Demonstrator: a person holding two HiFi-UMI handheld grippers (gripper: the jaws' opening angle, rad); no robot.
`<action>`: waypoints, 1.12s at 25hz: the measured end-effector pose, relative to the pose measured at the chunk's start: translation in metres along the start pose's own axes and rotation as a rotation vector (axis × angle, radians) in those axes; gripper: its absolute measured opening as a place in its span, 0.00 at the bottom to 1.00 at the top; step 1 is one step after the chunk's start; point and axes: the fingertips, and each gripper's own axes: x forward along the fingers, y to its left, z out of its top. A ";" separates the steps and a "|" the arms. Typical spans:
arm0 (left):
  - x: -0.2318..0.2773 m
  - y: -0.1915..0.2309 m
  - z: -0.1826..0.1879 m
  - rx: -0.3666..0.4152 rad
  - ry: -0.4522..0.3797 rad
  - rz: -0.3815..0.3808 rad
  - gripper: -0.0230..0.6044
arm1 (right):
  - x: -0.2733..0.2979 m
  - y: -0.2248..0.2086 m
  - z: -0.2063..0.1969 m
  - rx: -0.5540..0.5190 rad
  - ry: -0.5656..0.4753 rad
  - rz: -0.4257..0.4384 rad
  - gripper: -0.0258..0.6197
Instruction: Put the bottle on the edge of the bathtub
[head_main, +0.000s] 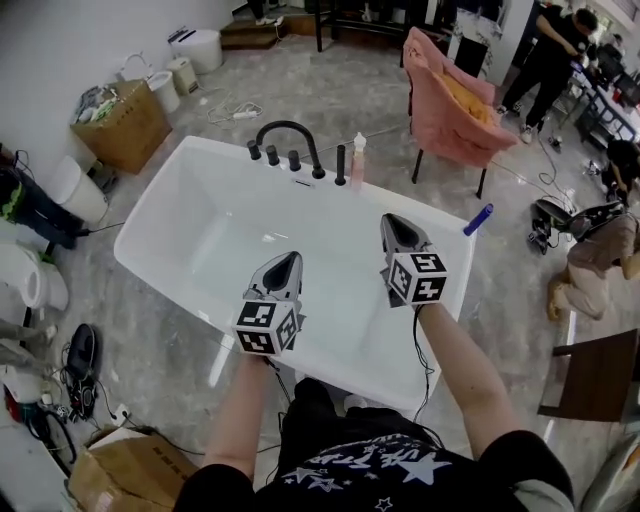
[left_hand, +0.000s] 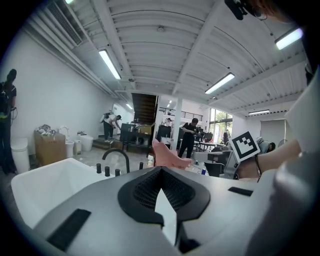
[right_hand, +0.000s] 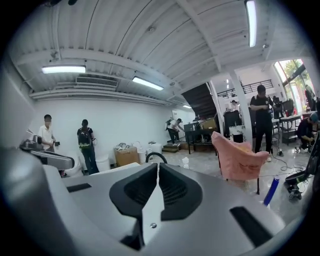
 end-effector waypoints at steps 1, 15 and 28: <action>-0.010 -0.007 0.003 0.008 -0.006 0.012 0.06 | -0.014 0.004 0.000 0.007 0.005 0.015 0.08; -0.153 -0.071 -0.021 -0.080 -0.014 0.141 0.06 | -0.145 0.052 -0.012 0.034 0.011 0.178 0.07; -0.296 -0.088 -0.067 -0.126 0.016 0.190 0.06 | -0.228 0.170 -0.047 -0.096 0.061 0.313 0.06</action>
